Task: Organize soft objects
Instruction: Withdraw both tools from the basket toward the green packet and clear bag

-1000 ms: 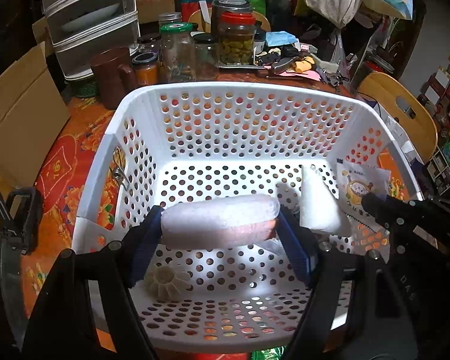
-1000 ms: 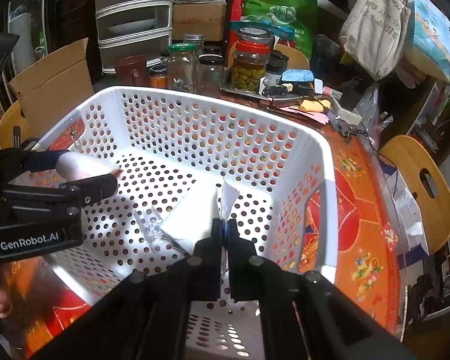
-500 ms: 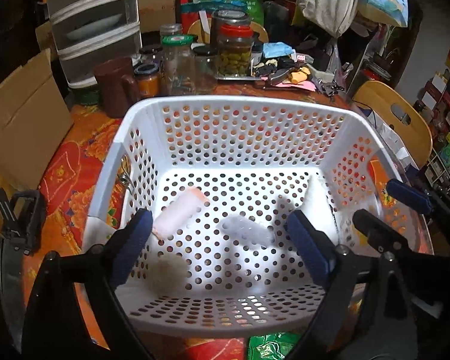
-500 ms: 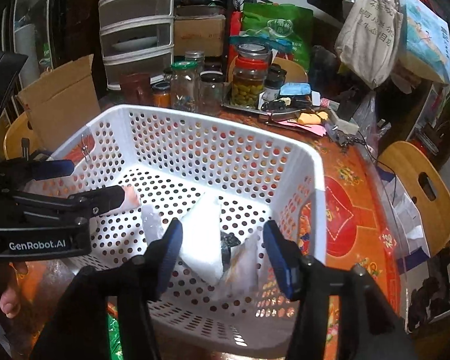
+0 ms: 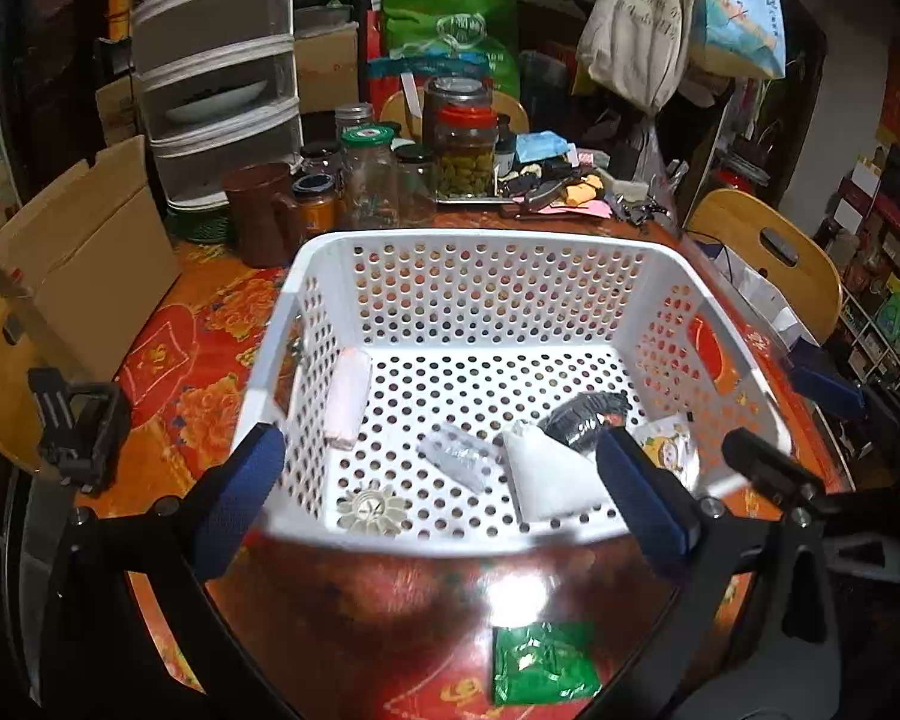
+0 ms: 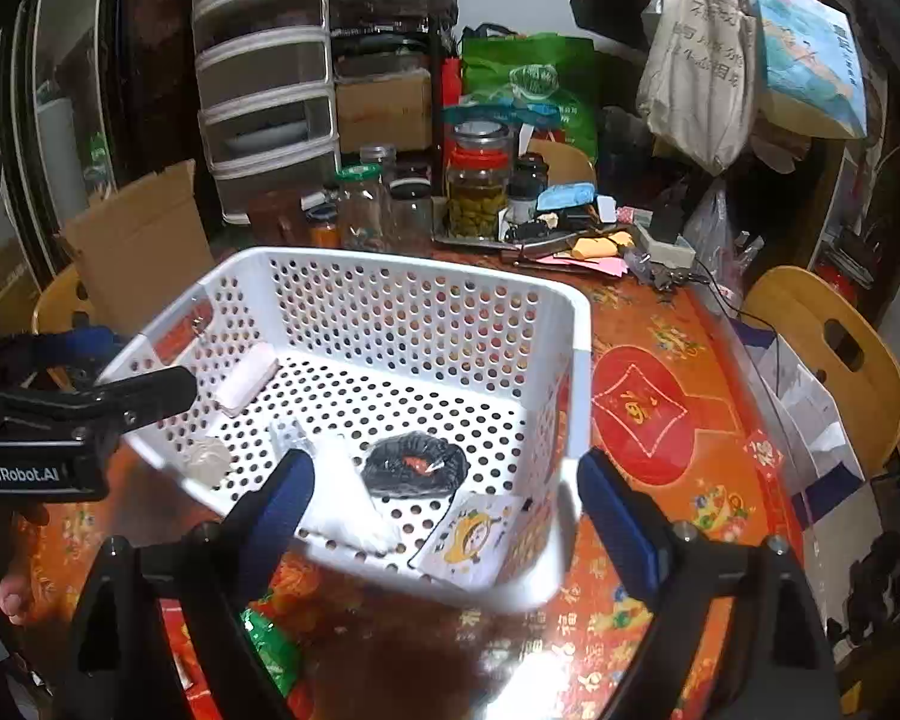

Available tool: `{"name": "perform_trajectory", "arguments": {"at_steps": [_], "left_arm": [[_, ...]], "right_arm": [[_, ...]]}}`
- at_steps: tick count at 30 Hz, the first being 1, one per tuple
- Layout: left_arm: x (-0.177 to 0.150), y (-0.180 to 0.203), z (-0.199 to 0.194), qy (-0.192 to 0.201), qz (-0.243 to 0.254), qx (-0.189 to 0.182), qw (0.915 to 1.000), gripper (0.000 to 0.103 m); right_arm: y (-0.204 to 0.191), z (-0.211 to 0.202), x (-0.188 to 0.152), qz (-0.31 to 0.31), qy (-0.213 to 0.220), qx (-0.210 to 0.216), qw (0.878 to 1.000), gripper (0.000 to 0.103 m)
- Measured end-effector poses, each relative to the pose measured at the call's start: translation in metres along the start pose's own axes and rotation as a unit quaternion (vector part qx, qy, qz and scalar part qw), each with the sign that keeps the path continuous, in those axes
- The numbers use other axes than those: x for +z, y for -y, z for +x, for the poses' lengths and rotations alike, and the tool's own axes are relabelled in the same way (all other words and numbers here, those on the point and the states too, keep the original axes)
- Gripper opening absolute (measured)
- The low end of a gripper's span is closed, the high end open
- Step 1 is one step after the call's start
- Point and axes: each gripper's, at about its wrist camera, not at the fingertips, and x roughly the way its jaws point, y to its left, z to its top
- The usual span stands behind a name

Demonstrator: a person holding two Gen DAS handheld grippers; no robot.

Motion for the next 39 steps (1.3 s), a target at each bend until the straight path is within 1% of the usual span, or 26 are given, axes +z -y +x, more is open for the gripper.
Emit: {"name": "perform_trajectory", "arguments": {"at_steps": [7,14,17,22,26,32,39], "left_arm": [[-0.028,-0.002,-0.03,0.012,0.003,-0.009,0.9999,0.103],[-0.06,-0.001,-0.059,0.033,0.014,0.0,0.9994,0.103],[-0.075,0.0,-0.068,0.04,0.017,0.002,0.9991,0.103],[-0.098,-0.003,-0.079,0.047,0.012,-0.005,0.9988,0.103],[-0.114,-0.007,-0.08,0.043,0.002,-0.013,0.999,0.103],[-0.138,-0.012,-0.08,0.037,-0.008,-0.02,0.9991,0.103],[-0.182,-0.006,-0.064,0.01,-0.003,-0.016,0.9998,0.103]], "right_arm": [[-0.006,-0.026,-0.019,-0.004,0.022,0.002,1.0,0.094],[-0.015,-0.047,-0.035,-0.009,0.042,0.009,0.999,0.096],[-0.021,-0.053,-0.044,-0.013,0.043,0.004,0.999,0.096],[-0.028,-0.058,-0.062,-0.016,0.045,0.012,0.999,0.096],[-0.031,-0.059,-0.075,-0.013,0.043,0.02,0.999,0.096],[-0.038,-0.061,-0.093,-0.015,0.035,0.02,0.999,0.096],[-0.039,-0.054,-0.119,-0.006,0.022,0.027,0.999,0.096]]}}
